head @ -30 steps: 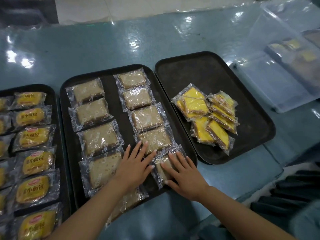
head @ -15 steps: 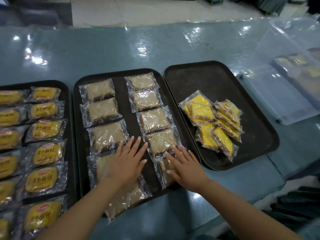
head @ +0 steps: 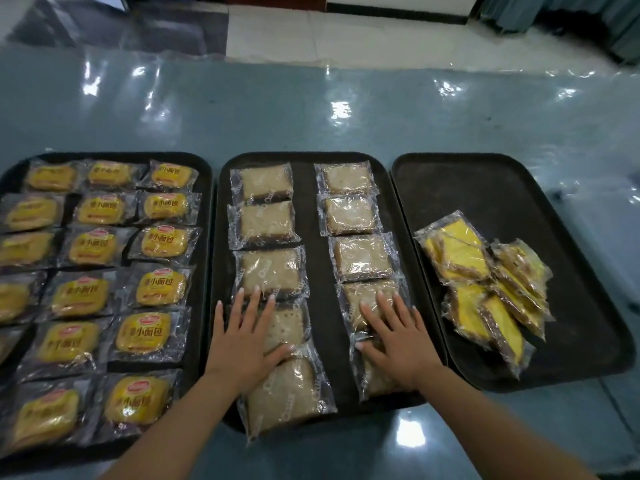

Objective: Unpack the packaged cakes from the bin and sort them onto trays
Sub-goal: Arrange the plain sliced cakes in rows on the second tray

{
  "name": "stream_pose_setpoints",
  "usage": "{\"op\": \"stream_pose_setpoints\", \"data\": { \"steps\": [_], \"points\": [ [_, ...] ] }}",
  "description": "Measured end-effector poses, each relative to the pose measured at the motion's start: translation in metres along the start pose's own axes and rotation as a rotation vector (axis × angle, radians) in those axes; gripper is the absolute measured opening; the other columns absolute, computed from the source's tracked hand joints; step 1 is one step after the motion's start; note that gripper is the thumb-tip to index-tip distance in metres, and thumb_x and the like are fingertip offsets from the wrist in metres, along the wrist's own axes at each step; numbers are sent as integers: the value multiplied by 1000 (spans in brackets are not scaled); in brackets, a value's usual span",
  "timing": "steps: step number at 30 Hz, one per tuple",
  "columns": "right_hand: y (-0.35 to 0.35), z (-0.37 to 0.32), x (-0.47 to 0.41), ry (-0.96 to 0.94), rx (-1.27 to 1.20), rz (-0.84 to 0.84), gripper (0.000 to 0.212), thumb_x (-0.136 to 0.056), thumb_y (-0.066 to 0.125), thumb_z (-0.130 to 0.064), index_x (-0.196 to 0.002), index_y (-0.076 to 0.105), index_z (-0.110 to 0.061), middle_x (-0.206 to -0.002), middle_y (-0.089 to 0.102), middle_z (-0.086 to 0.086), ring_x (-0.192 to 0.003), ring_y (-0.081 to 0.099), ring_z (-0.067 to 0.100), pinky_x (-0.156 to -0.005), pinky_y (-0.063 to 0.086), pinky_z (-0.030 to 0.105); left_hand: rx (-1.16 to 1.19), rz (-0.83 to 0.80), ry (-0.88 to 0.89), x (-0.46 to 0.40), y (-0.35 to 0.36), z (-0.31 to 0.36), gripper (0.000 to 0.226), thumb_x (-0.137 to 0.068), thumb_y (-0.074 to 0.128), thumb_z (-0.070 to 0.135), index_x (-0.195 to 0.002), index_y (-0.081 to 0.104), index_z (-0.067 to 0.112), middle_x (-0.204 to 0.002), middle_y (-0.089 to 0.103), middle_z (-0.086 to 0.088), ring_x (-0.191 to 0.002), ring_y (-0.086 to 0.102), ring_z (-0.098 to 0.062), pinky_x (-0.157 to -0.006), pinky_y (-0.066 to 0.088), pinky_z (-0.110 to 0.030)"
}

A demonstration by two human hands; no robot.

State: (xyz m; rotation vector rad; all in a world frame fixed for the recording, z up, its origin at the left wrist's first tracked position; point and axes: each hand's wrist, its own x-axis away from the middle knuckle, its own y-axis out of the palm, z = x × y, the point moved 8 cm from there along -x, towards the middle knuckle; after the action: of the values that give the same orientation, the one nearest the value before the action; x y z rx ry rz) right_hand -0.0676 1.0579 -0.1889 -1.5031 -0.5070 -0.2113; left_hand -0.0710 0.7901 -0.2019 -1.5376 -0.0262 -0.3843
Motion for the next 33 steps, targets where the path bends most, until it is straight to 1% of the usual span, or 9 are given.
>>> {"op": "stream_pose_setpoints", "data": {
  "steps": [2,5,10,13,16,19,24,29,33],
  "points": [
    [1,1,0,3,18,19,78,-76,-8,-80,-145,-18,-46,-156,-23,-1,-141,-28,27,-115,-15,45,14,17,15,-1,-1,0,89,-85,20,80,-149,29,18,-153,26,-14,-143,16,-34,-109,13,-59],
    [-5,0,0,-11,-12,112,72,-87,3,-77,-151,2,-42,-160,2,3,-145,-9,31,-114,-6,46,33,50,29,-3,-5,0,91,-85,22,80,-150,24,16,-155,21,-16,-144,13,-33,-109,13,-58],
    [-31,-3,-22,-60,-54,210,66,-94,4,-68,-152,7,-37,-160,4,2,-147,-11,23,-117,-8,41,56,115,65,-23,-23,4,85,-90,19,74,-151,19,15,-157,15,-15,-146,9,-31,-111,7,-57],
    [-45,-5,-47,-73,-33,175,69,-87,-3,-69,-149,-6,-38,-158,-11,-1,-145,-19,24,-116,-13,39,65,94,72,-42,-26,1,81,-92,14,72,-152,14,18,-159,10,-11,-146,1,-27,-111,4,-55],
    [-52,-5,-70,-71,-24,156,73,-80,-9,-73,-146,-14,-41,-156,-19,-2,-143,-23,23,-115,-13,40,59,65,70,-55,-21,-6,85,-87,2,77,-152,-2,24,-158,-9,-6,-144,-19,-19,-112,-10,-50],
    [-46,1,-85,-53,-35,94,78,-71,-20,-78,-141,-22,-45,-155,-24,-3,-143,-24,23,-116,-11,41,41,65,51,-57,-17,-10,84,-89,10,77,-153,9,22,-159,2,-8,-146,-7,-20,-112,-5,-49],
    [-40,7,-87,-44,-31,94,76,-77,-14,-75,-146,-20,-43,-157,-23,-3,-142,-27,22,-117,-11,41,48,93,42,-56,-16,-9,79,-92,18,72,-152,16,21,-159,11,-8,-147,3,-23,-111,4,-53],
    [-52,4,-94,-54,-69,147,74,-80,-19,-72,-146,-16,-40,-157,-20,-2,-143,-26,20,-117,-11,41,94,125,-16,-72,-30,-21,70,-97,10,62,-152,8,20,-159,8,-7,-146,-3,-21,-113,1,-50],
    [-81,1,-122,-62,-109,207,68,-84,-10,-68,-146,-12,-39,-155,-19,-5,-143,-24,20,-119,-7,44,99,132,-22,-109,-54,-26,70,-92,2,61,-150,-5,21,-158,-7,-4,-144,-18,-22,-116,-9,-48]
  ]
}}
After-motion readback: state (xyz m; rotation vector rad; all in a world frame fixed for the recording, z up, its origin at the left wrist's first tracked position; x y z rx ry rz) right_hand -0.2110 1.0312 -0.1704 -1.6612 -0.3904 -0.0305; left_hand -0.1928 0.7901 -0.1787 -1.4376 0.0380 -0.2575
